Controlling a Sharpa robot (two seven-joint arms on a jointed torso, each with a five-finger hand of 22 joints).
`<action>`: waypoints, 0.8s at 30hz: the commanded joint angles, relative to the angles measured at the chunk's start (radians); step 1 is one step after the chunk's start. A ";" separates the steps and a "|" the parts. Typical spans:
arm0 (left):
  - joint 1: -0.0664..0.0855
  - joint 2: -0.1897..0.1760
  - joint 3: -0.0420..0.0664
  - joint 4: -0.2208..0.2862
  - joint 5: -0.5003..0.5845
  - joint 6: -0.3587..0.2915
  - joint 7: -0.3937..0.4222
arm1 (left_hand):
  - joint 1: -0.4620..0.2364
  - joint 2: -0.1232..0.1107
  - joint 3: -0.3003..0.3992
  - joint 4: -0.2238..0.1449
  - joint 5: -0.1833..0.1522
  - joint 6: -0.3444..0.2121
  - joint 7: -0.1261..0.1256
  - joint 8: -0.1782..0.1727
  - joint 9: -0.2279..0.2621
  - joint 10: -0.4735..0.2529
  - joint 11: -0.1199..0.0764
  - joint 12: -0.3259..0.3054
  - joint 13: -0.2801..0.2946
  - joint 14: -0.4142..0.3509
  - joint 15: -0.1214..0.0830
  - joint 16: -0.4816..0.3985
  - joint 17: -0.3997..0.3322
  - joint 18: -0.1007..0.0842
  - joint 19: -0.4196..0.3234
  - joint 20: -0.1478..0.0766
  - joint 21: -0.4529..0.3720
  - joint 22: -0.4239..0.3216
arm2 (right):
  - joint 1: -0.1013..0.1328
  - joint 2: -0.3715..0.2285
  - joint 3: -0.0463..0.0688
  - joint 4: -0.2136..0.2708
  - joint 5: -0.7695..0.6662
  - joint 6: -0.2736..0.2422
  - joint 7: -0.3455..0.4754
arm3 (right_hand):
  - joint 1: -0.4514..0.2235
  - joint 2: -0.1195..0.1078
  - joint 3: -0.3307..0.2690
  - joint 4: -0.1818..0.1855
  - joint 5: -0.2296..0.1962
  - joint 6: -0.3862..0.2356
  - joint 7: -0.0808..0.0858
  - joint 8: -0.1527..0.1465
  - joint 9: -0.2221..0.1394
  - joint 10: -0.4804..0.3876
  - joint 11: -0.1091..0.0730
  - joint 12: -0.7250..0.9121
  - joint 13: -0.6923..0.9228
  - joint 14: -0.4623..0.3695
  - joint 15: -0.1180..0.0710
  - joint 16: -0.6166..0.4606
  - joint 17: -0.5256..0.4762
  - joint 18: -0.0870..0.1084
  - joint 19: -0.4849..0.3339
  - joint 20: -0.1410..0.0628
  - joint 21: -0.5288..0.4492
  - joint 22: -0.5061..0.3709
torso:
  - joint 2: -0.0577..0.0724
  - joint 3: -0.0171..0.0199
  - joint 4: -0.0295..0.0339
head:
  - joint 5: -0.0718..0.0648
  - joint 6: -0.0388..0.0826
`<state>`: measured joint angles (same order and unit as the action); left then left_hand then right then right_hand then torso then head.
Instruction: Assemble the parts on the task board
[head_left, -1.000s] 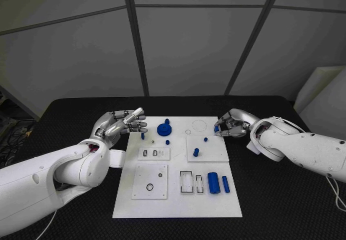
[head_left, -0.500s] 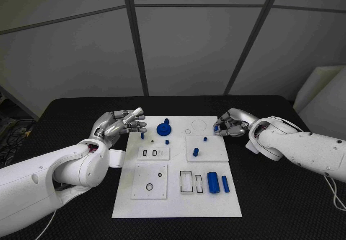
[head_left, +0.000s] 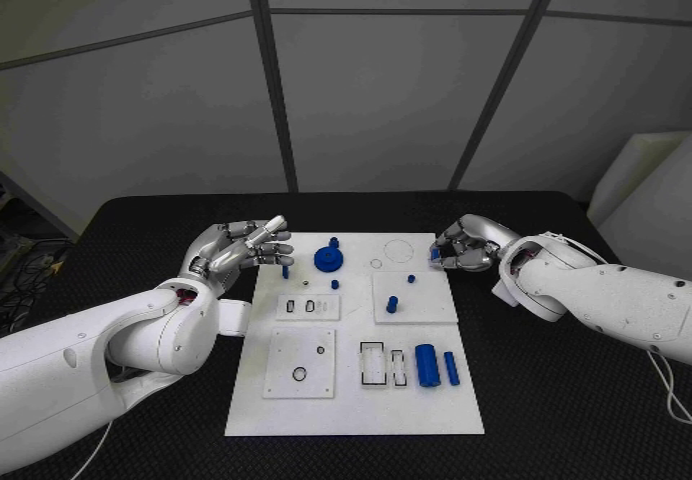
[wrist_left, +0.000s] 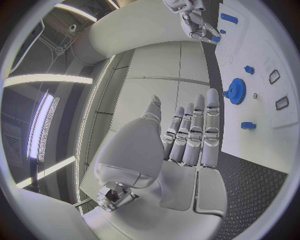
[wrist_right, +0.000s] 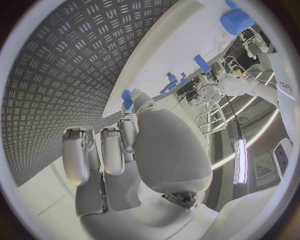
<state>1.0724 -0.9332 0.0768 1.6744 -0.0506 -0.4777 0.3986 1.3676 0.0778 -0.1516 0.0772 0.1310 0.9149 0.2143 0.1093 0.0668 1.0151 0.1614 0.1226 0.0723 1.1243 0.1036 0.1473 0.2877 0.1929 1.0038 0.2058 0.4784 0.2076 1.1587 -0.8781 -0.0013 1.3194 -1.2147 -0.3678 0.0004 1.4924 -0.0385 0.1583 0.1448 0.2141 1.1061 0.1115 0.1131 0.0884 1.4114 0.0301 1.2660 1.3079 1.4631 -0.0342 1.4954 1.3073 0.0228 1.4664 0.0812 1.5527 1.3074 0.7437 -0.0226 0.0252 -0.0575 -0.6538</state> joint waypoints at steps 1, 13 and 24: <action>0.001 -0.001 0.001 0.002 -0.003 0.007 0.002 | 0.010 0.004 0.001 -0.006 -0.002 0.003 0.001 -0.005 -0.001 0.004 0.001 -0.004 -0.001 -0.005 0.003 -0.003 0.001 -0.012 -0.005 -0.001 -0.005 -0.001 | 0.001 -0.003 0.000 0.017 -0.002 -0.056 0.005 | 0.030 0.040 0.016 -0.007 -0.016 0.014 -0.003 0.003 0.005 -0.005 -0.006 -0.009 -0.010 0.084 -0.007 0.005 0.163 -0.016 0.083 -0.008 0.006 0.238 | 0.000 0.0001 -0.0010 | 0.001 -0.001; 0.000 -0.002 0.001 -0.004 -0.003 0.007 -0.001 | 0.011 0.004 0.001 -0.007 -0.002 0.002 0.002 -0.006 -0.001 0.003 0.002 -0.005 -0.002 -0.005 0.004 -0.004 0.001 -0.012 -0.005 -0.001 -0.006 -0.002 | 0.004 -0.023 0.004 0.211 0.000 -0.103 -0.077 | 0.024 0.038 0.028 -0.010 -0.015 0.009 -0.001 0.001 0.004 -0.007 -0.003 -0.014 -0.012 0.084 -0.006 0.004 0.162 -0.016 0.083 -0.007 0.005 0.238 | -0.007 -0.0027 -0.0024 | 0.008 -0.004; 0.001 0.008 0.001 -0.032 0.002 0.011 -0.003 | 0.012 0.005 0.001 -0.009 -0.002 0.002 0.002 -0.006 -0.001 0.004 0.002 -0.005 -0.001 -0.005 0.004 -0.005 0.002 -0.012 -0.005 -0.001 -0.006 -0.002 | 0.007 0.111 0.006 0.293 -0.081 -0.094 -0.182 | 0.021 0.037 0.033 -0.011 -0.021 0.008 0.000 0.000 0.004 -0.008 -0.003 -0.017 -0.014 0.084 -0.005 0.005 0.162 -0.016 0.083 -0.007 0.006 0.238 | -0.014 -0.0033 -0.0002 | 0.019 -0.016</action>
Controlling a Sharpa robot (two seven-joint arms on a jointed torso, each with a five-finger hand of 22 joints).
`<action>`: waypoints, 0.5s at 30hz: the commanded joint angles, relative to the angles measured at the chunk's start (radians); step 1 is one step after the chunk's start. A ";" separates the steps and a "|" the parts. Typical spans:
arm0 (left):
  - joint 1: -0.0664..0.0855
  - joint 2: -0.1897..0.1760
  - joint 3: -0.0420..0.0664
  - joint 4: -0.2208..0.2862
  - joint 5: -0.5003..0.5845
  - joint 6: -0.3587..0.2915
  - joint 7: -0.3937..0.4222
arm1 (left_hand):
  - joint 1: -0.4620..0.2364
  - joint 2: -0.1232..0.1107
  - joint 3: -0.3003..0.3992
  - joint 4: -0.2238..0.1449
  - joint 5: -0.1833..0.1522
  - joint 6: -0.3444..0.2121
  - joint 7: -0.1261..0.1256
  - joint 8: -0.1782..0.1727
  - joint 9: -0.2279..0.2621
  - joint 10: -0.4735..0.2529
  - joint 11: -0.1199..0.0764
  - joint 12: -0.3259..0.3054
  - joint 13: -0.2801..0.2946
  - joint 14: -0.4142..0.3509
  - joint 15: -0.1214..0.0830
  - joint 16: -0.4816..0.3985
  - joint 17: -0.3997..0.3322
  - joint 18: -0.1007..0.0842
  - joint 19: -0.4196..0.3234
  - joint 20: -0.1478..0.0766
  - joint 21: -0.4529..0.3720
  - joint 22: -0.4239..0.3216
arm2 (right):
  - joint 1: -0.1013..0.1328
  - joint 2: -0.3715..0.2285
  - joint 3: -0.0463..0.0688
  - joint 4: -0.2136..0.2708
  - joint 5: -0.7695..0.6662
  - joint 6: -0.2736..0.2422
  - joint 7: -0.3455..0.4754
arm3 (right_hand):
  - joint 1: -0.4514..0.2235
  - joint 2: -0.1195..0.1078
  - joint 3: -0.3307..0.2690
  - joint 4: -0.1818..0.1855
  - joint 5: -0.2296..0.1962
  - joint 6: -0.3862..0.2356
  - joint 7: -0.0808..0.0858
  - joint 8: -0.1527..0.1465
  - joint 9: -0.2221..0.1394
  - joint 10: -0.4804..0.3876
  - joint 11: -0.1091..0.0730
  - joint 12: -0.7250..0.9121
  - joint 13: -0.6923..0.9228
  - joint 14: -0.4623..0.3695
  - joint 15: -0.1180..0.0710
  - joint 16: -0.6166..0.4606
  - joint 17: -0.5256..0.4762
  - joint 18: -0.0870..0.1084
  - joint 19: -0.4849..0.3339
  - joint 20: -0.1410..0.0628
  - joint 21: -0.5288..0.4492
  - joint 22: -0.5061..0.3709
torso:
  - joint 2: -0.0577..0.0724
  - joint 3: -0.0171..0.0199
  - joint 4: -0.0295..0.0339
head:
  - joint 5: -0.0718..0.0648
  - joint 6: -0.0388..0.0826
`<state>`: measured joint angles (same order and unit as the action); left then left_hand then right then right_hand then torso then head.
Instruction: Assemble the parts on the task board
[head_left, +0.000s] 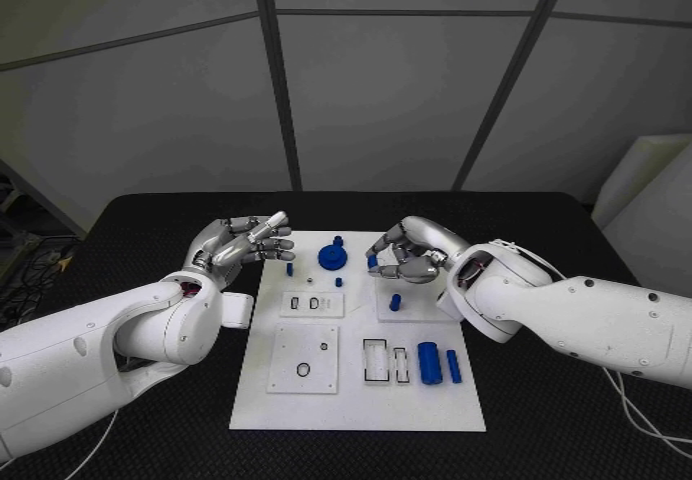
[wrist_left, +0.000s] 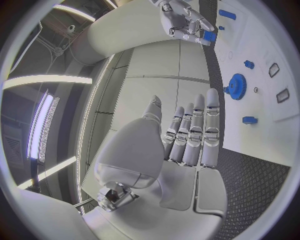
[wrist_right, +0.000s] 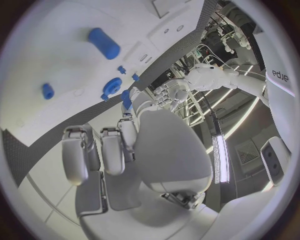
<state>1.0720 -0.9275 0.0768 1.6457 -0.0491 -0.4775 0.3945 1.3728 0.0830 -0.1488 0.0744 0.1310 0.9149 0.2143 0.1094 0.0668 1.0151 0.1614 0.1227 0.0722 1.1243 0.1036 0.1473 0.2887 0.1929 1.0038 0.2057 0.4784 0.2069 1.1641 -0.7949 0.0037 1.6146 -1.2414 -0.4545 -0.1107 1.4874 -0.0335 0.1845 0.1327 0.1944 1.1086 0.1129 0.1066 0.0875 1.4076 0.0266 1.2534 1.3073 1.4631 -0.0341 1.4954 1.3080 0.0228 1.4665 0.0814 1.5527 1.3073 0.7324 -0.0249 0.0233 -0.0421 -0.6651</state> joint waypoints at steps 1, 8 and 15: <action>0.002 0.003 0.001 -0.004 0.001 0.011 0.001 | 0.008 0.000 -0.001 -0.007 -0.002 0.004 0.000 -0.005 -0.001 0.006 0.001 -0.004 -0.001 -0.003 0.003 -0.005 0.002 -0.011 -0.005 -0.001 -0.006 -0.001 | 0.002 0.045 0.001 -0.009 -0.063 -0.005 -0.074 | 0.026 0.032 0.007 0.001 -0.001 0.005 -0.002 0.007 0.005 -0.005 0.001 -0.004 -0.013 0.084 -0.005 0.005 0.162 -0.016 0.083 -0.007 0.006 0.238 | -0.002 -0.0008 0.0007 | 0.006 -0.006; 0.002 0.002 0.001 -0.005 0.001 0.016 -0.001 | 0.011 0.007 0.000 -0.015 -0.002 0.020 -0.010 -0.001 0.001 0.021 -0.007 -0.002 0.001 0.015 -0.004 -0.004 0.011 -0.009 0.014 -0.005 0.002 0.001 | 0.000 0.144 0.000 -0.054 -0.121 0.007 -0.097 | 0.024 0.032 0.008 0.001 -0.002 0.005 -0.001 0.007 0.005 -0.003 0.001 -0.002 -0.012 0.085 -0.005 0.006 0.163 -0.016 0.084 -0.007 0.006 0.239 | 0.000 0.0005 0.0012 | 0.012 -0.009; 0.002 0.003 0.001 -0.007 0.001 0.016 -0.003 | 0.011 0.009 -0.001 -0.016 -0.002 0.024 -0.012 -0.001 0.001 0.024 -0.009 -0.001 0.001 0.022 -0.006 -0.003 0.015 -0.009 0.019 -0.007 0.005 0.001 | -0.015 0.213 -0.002 -0.077 -0.165 0.030 -0.167 | 0.023 0.027 0.010 -0.002 -0.002 0.003 -0.001 0.005 0.004 -0.005 0.001 -0.005 -0.014 0.084 -0.005 0.004 0.161 -0.016 0.082 -0.006 0.005 0.238 | 0.001 0.0000 0.0002 | 0.022 -0.014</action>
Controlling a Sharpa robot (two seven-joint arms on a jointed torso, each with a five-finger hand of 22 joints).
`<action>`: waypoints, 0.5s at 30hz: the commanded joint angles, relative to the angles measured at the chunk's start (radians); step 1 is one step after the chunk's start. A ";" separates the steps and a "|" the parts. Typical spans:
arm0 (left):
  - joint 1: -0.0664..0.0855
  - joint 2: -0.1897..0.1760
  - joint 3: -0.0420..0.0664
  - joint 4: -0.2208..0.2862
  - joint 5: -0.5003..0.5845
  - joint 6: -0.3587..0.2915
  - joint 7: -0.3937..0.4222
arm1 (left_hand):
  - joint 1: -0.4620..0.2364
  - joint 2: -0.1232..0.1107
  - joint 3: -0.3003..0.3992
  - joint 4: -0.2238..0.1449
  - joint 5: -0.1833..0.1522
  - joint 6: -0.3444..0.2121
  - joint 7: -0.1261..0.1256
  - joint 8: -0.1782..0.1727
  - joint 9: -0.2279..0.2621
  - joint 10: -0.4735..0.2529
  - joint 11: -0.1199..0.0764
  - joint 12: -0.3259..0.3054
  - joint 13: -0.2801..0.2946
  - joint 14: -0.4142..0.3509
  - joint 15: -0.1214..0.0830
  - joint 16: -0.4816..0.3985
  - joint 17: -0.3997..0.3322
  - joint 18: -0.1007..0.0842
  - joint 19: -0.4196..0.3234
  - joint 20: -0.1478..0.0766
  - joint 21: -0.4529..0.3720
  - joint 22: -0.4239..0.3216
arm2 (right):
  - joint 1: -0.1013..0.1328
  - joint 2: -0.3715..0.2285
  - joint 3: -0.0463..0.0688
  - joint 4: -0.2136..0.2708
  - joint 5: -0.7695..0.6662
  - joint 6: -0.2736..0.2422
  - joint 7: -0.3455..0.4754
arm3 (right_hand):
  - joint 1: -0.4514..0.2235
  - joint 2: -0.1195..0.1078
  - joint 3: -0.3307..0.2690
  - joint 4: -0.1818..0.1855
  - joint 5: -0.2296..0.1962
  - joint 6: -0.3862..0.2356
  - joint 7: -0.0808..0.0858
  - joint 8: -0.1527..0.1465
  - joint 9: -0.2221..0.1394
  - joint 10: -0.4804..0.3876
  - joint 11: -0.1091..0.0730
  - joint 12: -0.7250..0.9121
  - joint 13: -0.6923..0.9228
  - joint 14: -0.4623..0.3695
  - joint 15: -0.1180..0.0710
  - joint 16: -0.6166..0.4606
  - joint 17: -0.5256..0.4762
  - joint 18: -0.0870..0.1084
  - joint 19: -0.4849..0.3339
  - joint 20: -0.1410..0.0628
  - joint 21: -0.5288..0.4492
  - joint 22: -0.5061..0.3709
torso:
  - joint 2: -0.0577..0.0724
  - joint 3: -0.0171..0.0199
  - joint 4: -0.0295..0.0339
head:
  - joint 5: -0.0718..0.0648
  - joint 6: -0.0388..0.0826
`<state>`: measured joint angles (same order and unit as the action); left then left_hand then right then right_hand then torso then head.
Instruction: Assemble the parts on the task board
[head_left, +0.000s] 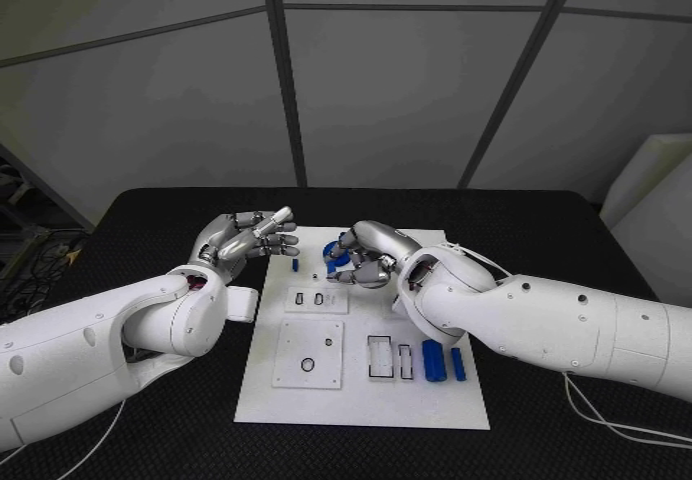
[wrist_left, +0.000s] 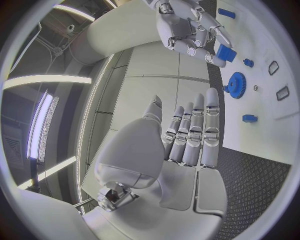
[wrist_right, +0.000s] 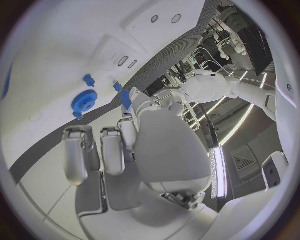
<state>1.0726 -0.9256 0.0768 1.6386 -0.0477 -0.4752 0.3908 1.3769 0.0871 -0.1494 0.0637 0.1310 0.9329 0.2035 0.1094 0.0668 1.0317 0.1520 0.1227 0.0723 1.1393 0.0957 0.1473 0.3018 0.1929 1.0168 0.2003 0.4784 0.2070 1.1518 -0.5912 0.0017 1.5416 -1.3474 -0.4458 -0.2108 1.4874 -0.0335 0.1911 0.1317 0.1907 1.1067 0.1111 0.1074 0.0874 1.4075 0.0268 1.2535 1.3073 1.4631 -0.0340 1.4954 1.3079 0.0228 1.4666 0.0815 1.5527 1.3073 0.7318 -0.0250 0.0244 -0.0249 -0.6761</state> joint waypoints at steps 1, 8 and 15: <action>0.001 0.002 0.001 0.000 0.000 0.014 0.001 | 0.007 0.005 0.000 -0.005 -0.002 0.006 -0.001 -0.001 0.001 0.008 0.000 -0.001 0.001 0.007 0.001 -0.003 0.002 -0.009 0.006 -0.002 0.005 0.001 | -0.005 0.017 -0.001 -0.006 -0.062 0.025 -0.076 | 0.023 0.026 0.004 -0.002 0.002 0.004 0.001 0.004 0.004 -0.005 0.001 -0.006 -0.014 0.084 -0.005 0.004 0.161 -0.016 0.082 -0.006 0.005 0.237 | 0.001 0.0001 -0.0009 | 0.007 -0.004; 0.002 0.004 0.001 -0.001 0.000 0.012 -0.001 | 0.007 0.005 -0.001 -0.006 -0.002 0.009 0.001 0.000 0.001 0.012 0.000 0.000 0.001 0.009 0.001 -0.003 0.003 -0.009 0.008 -0.003 0.006 0.002 | -0.020 0.046 -0.020 -0.010 -0.086 0.054 -0.107 | 0.021 0.023 0.006 -0.003 0.003 0.003 0.002 0.003 0.004 -0.005 0.002 -0.005 -0.013 0.084 -0.004 0.004 0.161 -0.016 0.082 -0.006 0.005 0.238 | 0.001 0.0014 -0.0019 | 0.010 -0.011; 0.002 0.004 0.001 -0.002 0.000 0.010 -0.001 | 0.007 0.005 -0.002 -0.007 -0.002 0.011 0.001 0.000 0.001 0.016 0.000 0.002 0.002 0.009 0.001 -0.003 0.004 -0.009 0.009 -0.003 0.006 0.002 | -0.026 0.053 -0.032 -0.012 -0.103 0.080 -0.122 | 0.017 0.018 0.006 -0.004 0.003 0.003 0.003 0.003 0.004 -0.005 0.003 -0.006 -0.014 0.084 -0.004 0.003 0.160 -0.016 0.082 -0.006 0.005 0.238 | 0.001 0.0018 -0.0020 | 0.013 -0.018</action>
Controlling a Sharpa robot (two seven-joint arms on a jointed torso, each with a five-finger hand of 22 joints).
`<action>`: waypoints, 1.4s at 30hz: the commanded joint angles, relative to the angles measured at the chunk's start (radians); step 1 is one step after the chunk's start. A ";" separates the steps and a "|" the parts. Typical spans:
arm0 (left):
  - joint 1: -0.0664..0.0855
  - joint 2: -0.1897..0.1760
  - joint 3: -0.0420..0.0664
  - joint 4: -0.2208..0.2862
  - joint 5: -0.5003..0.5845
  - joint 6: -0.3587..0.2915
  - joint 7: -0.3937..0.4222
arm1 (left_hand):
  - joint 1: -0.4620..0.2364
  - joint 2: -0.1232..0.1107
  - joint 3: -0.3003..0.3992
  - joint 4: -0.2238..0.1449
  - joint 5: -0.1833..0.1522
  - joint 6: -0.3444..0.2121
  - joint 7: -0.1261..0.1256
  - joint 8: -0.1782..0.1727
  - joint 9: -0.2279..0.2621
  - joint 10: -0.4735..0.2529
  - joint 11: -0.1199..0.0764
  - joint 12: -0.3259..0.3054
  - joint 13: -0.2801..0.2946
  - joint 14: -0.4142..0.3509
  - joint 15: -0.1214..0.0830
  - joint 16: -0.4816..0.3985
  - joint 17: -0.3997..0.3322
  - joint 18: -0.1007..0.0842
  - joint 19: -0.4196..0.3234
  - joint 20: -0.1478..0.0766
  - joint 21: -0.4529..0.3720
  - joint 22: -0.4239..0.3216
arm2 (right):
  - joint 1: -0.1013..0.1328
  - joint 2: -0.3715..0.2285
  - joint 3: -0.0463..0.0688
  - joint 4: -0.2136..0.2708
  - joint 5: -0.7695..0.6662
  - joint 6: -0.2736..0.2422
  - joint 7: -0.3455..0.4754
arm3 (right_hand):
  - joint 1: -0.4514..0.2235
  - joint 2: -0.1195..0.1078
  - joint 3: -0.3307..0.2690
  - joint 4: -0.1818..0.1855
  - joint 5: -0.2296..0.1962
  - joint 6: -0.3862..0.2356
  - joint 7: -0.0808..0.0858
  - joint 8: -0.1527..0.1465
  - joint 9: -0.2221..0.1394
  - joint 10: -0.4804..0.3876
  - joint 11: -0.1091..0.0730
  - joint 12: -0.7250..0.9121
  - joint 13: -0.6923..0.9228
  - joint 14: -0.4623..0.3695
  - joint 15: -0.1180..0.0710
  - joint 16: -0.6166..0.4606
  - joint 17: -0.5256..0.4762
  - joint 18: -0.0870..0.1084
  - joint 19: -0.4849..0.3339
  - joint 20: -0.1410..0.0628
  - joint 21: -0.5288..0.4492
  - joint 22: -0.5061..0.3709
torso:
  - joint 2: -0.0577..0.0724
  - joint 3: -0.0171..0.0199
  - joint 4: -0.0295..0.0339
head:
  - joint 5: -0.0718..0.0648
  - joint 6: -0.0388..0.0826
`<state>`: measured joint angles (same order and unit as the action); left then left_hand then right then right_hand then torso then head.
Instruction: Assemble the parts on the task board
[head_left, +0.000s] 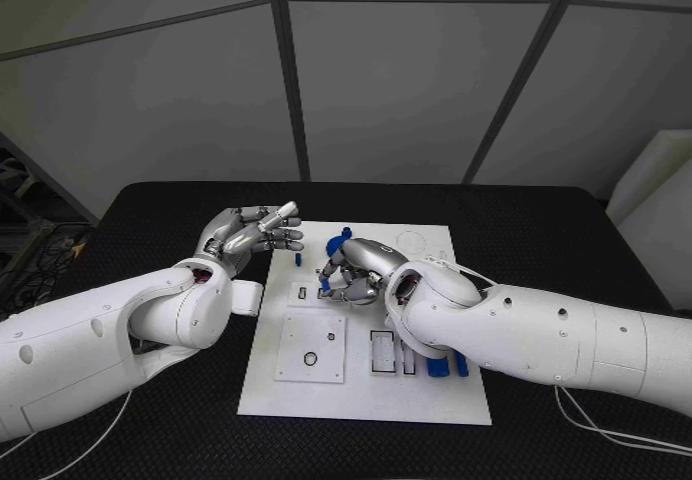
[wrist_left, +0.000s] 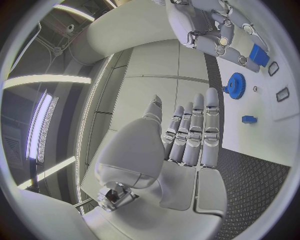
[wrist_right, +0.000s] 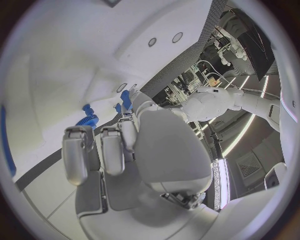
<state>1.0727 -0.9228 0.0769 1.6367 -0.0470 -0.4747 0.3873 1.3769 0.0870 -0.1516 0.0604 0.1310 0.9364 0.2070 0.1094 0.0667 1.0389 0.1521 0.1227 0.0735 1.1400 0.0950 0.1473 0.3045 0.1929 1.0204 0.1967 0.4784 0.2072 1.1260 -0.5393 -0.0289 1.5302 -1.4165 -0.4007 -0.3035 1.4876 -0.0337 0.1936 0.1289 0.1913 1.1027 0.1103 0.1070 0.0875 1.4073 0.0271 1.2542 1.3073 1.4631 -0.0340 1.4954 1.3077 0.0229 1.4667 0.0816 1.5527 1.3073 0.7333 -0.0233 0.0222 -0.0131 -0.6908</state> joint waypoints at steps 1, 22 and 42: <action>0.002 0.001 0.001 0.000 -0.001 0.010 0.002 | 0.007 0.005 0.000 -0.004 -0.002 0.008 -0.002 0.000 0.001 0.009 -0.001 0.002 0.001 0.009 0.001 -0.003 0.001 -0.009 0.006 0.000 0.006 0.001 | -0.001 0.001 -0.002 -0.001 -0.036 0.039 -0.032 | 0.016 0.018 0.003 -0.001 0.002 0.007 0.004 0.003 0.004 -0.005 0.002 -0.007 -0.014 0.084 -0.004 0.003 0.160 -0.016 0.082 -0.006 0.005 0.238 | 0.000 0.0000 0.0004 | 0.002 -0.005; 0.001 0.002 0.001 -0.001 -0.001 0.010 0.002 | 0.007 0.005 0.000 -0.004 -0.002 0.008 -0.002 0.000 0.001 0.011 0.000 0.002 0.001 0.009 0.001 -0.004 0.002 -0.009 0.006 0.000 0.006 0.001 | -0.007 0.007 -0.004 -0.012 -0.058 0.082 -0.058 | 0.003 0.007 0.004 -0.001 0.000 0.005 0.005 0.002 0.003 -0.007 0.004 -0.011 -0.016 0.084 -0.002 0.002 0.159 -0.016 0.081 -0.004 0.004 0.236 | 0.000 -0.0004 0.0005 | 0.003 -0.009; 0.001 0.003 0.001 -0.001 -0.001 0.012 0.001 | 0.007 0.005 0.000 -0.004 -0.002 0.008 -0.002 -0.001 0.001 0.011 0.000 0.002 0.001 0.009 0.001 -0.004 0.002 -0.009 0.006 0.000 0.006 0.001 | -0.012 -0.004 -0.004 0.005 -0.091 0.064 -0.094 | -0.005 -0.001 0.012 -0.003 0.009 -0.001 0.007 -0.002 0.001 -0.010 0.005 -0.016 -0.019 0.083 -0.001 0.000 0.156 -0.015 0.081 -0.003 0.004 0.236 | -0.001 -0.0002 -0.0005 | 0.006 -0.010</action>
<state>1.0727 -0.9214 0.0769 1.6347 -0.0460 -0.4746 0.3854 1.3768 0.0870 -0.1516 0.0605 0.1310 0.9399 0.2035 0.1094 0.0667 1.0425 0.1485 0.1227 0.0733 1.1400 0.0950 0.1473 0.3051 0.1929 1.0203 0.1967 0.4784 0.2073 1.1183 -0.5406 -0.0279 1.5374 -1.4936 -0.3523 -0.3676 1.4900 -0.0366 0.1971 0.1254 0.1917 1.1011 0.1159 0.1031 0.0875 1.4037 0.0307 1.2418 1.3075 1.4631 -0.0339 1.4954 1.3075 0.0228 1.4667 0.0817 1.5527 1.3073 0.7324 -0.0237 0.0226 -0.0072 -0.7005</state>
